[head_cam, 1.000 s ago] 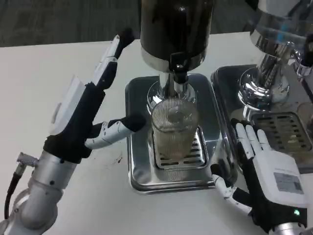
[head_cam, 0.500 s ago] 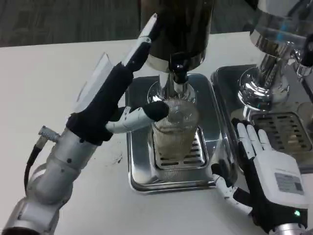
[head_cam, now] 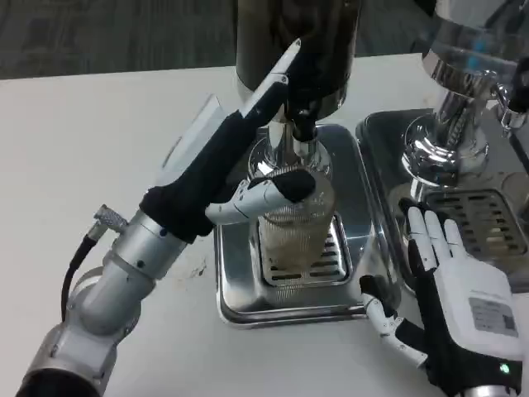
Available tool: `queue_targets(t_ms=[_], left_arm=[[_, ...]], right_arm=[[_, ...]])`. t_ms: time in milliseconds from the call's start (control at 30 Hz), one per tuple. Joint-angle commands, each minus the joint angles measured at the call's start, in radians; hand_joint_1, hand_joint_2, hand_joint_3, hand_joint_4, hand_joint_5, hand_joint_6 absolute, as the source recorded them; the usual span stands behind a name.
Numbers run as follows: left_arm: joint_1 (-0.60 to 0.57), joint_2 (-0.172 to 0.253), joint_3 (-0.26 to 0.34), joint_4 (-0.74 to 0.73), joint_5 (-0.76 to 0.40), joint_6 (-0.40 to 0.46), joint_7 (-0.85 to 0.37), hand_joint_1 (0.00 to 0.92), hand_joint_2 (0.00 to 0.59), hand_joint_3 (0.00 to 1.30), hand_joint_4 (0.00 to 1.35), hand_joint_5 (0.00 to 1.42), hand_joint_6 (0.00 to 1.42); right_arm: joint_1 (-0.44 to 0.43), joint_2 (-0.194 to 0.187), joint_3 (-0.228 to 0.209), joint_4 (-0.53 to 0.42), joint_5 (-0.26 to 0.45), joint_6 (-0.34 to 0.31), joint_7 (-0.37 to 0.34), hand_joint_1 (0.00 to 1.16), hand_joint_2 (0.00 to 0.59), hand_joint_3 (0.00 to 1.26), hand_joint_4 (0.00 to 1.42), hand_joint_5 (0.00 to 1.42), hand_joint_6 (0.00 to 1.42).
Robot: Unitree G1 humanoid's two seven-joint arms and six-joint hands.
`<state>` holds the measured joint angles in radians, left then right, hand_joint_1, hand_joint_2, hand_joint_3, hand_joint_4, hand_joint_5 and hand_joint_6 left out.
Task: Grasp the cup under the faucet to collect the drink, then remove the cup.
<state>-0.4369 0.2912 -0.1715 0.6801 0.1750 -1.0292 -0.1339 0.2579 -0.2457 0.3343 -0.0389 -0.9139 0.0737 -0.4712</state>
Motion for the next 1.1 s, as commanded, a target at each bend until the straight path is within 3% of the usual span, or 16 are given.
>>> queue_targets(t_ms=[33, 200, 667, 967, 1100], left_arm=[[0.02, 0.008, -0.011, -0.023, 0.071, -0.045, 0.002, 0.0, 0.088, 0.01, 0.0, 0.15, 0.18], [0.047, 0.017, -0.014, -0.062, 0.138, -0.063, 0.031, 0.0, 0.092, 0.03, 0.0, 0.16, 0.18], [0.081, 0.093, -0.039, -0.176, 0.499, -0.051, 0.27, 0.0, 0.095, 0.06, 0.0, 0.18, 0.19], [0.083, 0.114, -0.079, -0.185, 0.539, -0.031, 0.349, 0.0, 0.096, 0.07, 0.0, 0.18, 0.2], [0.082, 0.12, -0.086, -0.182, 0.531, -0.028, 0.364, 0.0, 0.096, 0.07, 0.0, 0.18, 0.21]], right_arm=[[0.007, -0.004, -0.005, -0.009, -0.002, -0.005, -0.017, 0.33, 0.414, 0.0, 0.0, 0.0, 0.2], [-0.003, -0.005, -0.002, 0.001, 0.002, -0.009, -0.009, 0.34, 0.415, 0.0, 0.0, 0.0, 0.2], [-0.022, -0.009, 0.0, 0.018, 0.011, -0.02, -0.003, 0.34, 0.421, 0.0, 0.0, 0.0, 0.21], [-0.023, -0.008, -0.004, 0.023, 0.024, -0.032, -0.007, 0.36, 0.415, 0.0, 0.0, 0.0, 0.21], [-0.029, -0.011, -0.032, 0.036, 0.119, -0.106, 0.003, 0.4, 0.363, 0.0, 0.0, 0.0, 0.22]])
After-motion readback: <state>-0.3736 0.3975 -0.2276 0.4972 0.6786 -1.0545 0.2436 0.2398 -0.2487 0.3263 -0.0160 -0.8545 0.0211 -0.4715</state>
